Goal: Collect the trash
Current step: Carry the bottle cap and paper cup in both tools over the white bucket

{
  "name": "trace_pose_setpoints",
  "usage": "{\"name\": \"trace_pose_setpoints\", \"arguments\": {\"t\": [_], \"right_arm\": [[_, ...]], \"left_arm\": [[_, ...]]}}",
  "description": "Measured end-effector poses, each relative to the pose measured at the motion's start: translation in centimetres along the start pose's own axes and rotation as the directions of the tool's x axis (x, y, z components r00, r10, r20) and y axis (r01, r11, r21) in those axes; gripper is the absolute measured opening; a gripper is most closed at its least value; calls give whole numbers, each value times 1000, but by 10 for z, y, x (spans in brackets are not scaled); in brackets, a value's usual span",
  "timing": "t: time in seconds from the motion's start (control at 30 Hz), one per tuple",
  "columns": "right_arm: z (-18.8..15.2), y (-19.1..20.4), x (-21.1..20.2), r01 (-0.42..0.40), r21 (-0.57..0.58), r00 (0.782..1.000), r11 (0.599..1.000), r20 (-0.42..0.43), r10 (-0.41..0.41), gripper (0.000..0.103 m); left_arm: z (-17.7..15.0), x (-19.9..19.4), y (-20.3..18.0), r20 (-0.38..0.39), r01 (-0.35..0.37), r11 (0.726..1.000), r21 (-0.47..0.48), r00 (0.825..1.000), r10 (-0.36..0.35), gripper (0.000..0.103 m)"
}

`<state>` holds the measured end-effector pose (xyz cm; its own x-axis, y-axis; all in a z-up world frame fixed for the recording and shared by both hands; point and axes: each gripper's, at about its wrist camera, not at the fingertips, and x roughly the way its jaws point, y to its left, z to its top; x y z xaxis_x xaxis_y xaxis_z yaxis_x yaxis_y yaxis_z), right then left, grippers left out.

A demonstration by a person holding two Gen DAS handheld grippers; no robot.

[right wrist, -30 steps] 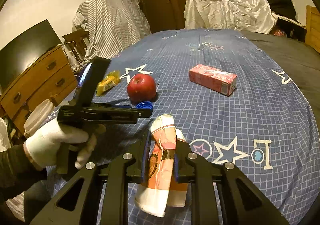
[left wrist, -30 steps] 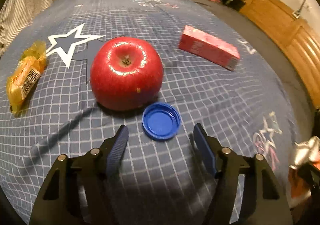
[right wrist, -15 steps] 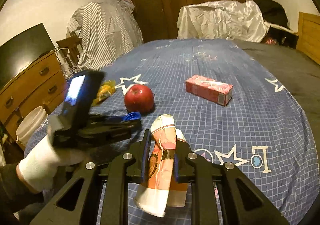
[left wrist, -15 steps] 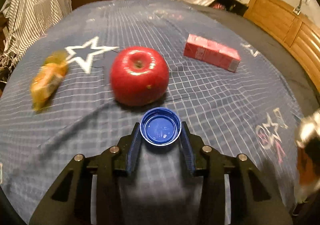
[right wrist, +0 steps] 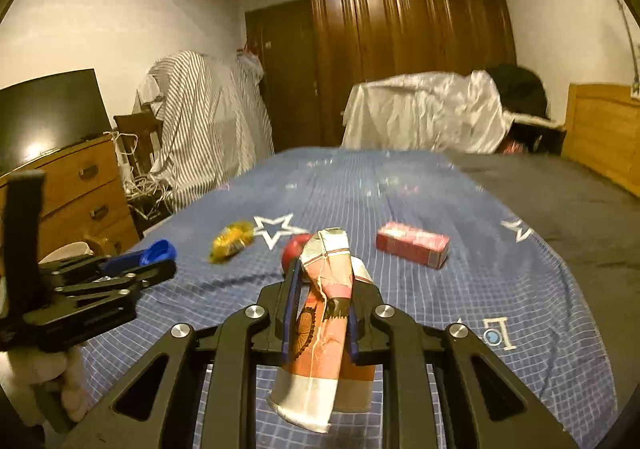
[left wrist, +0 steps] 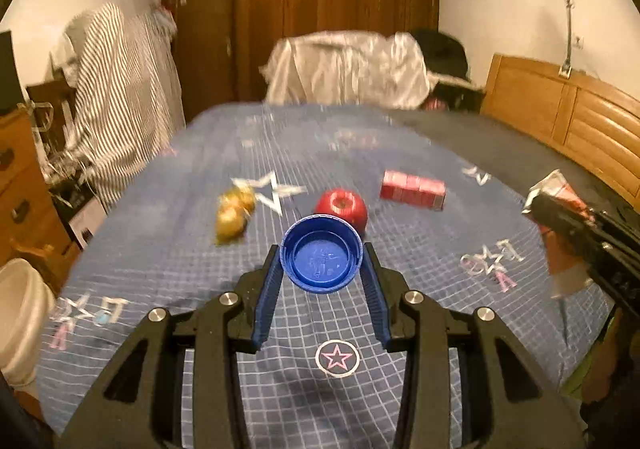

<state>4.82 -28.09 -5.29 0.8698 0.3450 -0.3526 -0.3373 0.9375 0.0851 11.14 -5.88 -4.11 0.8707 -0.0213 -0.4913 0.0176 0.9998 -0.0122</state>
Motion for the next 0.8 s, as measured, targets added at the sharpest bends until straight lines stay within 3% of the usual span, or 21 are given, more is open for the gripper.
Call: {"name": "trace_pose_setpoints", "arguments": {"t": [0.23,0.8], "right_arm": [[6,27,-38,52,-23,998,998,41,-51,21],[12,49,-61,21,-39,999,999,31,-20,21]], "left_arm": [[3,-38,-11,91,1,1000,-6,996,0,38],[7,-54,0,96,-18,1000,-22,995,20,38]]}}
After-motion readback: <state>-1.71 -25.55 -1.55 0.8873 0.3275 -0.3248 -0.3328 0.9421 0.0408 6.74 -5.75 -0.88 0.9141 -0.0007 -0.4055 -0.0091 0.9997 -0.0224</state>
